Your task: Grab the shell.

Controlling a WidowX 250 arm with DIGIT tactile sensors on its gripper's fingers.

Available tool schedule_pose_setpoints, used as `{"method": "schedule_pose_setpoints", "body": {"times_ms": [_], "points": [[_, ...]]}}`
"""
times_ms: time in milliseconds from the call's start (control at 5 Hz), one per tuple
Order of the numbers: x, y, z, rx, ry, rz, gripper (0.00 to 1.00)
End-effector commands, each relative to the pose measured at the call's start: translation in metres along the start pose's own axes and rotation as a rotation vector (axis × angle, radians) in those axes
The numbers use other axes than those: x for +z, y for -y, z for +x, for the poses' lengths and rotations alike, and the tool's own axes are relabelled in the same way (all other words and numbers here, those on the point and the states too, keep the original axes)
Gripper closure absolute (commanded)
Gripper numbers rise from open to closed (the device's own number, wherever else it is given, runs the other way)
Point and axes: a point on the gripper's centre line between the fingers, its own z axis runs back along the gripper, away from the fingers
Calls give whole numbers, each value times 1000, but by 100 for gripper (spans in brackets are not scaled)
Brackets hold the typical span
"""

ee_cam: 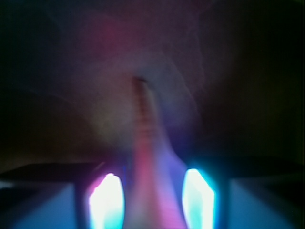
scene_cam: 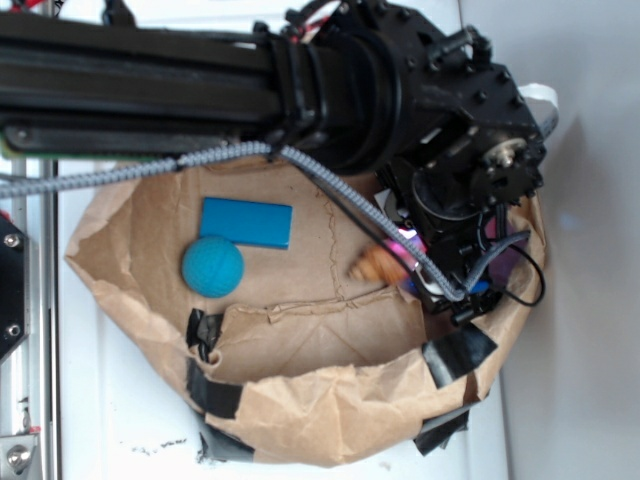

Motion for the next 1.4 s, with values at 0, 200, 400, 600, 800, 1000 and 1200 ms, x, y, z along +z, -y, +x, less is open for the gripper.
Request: {"method": "schedule_pose_setpoints", "body": {"times_ms": [0,200,400,600,800,1000,1200], "points": [[25,-4,23,37,127,-37,100],[26,-2,23,37,133,-53,100],[24,-2,23,34,139,-63,86],[23,-4,24,6,142,-53,0],[24,-5,25,-3,137,-43,0],[25,-5,24,-8,130,-35,0],[25,-6,24,-15,120,-26,0]]}}
